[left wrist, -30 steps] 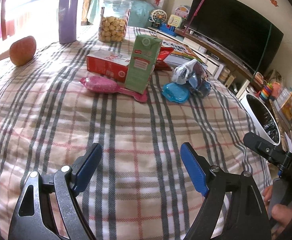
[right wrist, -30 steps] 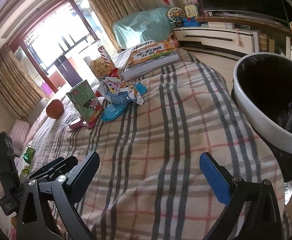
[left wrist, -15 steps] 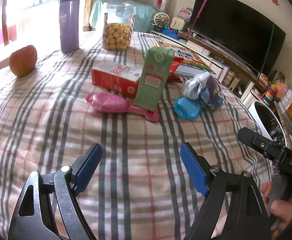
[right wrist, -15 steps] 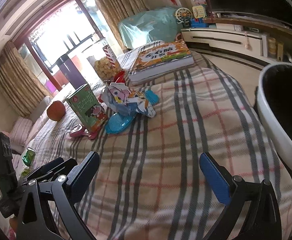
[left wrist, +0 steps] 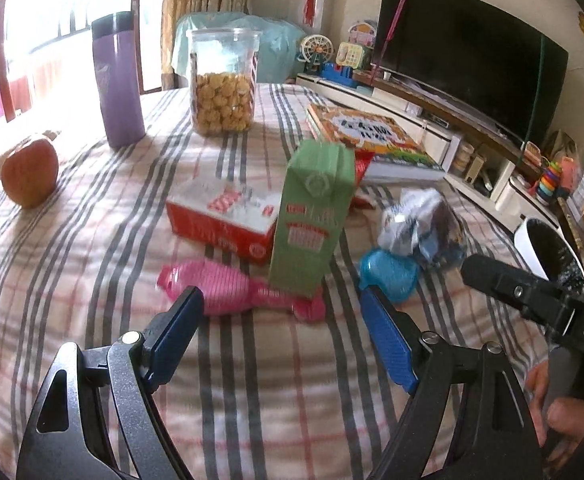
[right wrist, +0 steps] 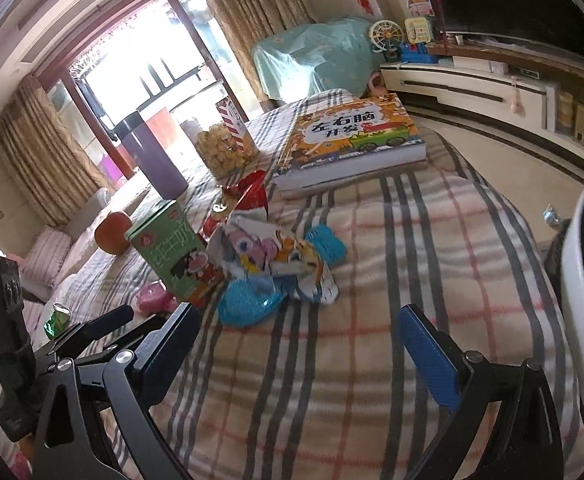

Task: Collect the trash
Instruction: 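Move both open tools back over the bed toward the green carton and wrapper, then grasp green milk carton with left tool while right tool grasps cartoon wrapper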

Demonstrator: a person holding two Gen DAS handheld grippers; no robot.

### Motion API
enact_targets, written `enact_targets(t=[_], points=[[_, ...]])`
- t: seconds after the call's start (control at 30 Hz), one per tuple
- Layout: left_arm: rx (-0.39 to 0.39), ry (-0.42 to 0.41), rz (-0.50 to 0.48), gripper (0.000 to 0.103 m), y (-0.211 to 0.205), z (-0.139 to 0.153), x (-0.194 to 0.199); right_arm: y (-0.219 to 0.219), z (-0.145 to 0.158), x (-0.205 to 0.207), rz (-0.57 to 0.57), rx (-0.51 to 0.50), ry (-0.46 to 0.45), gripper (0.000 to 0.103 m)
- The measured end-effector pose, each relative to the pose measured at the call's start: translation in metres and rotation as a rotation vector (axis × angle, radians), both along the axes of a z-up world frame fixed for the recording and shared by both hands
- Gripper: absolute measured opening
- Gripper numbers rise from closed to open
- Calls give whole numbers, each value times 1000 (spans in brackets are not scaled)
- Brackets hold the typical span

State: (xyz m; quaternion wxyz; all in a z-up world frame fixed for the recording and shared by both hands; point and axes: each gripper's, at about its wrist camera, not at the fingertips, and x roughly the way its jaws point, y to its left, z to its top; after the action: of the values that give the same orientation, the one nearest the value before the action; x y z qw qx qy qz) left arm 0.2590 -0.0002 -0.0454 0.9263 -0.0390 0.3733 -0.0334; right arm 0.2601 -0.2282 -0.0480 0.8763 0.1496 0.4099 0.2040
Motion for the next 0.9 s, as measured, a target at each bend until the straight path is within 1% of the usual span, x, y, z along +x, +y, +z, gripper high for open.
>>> enact_targets(t=[0.07,0.2,0.27,0.33,0.37,0.4,0.43,0.47,0.5,0.53,0.63,0.9], points=[[-2,-14,1,83,0,1,6,2,0,6,4,5,-2,99],[1,-19,-1,83,1,1,15,7,-2,15,10,-6,1,92],[-13,-16,-10,82,2,-1,19,10,-4,19,14,-9,8,88],[-21,-16,-13,76,0,-1,21,12,-7,23,17,-14,15,82],[-25,-11,-20,68,-1,-2,22,13,-8,24,17,-15,18,79],[-29,-3,-30,59,-3,-3,24,13,-9,26,17,-16,21,70],[-31,2,-38,53,-4,-4,25,14,-11,27,19,-18,24,57],[-29,7,-45,42,-6,-5,25,15,-12,28,23,-20,29,51],[-25,11,-53,34,-8,-6,25,15,-13,27,25,-22,35,41],[-20,14,-61,34,-11,-6,24,15,-13,27,28,-21,37,32],[-16,3,-74,33,-16,-5,19,10,-13,23,26,-10,31,20],[-50,-5,-98,33,-24,1,-3,-13,-7,3,-16,12,19,14]])
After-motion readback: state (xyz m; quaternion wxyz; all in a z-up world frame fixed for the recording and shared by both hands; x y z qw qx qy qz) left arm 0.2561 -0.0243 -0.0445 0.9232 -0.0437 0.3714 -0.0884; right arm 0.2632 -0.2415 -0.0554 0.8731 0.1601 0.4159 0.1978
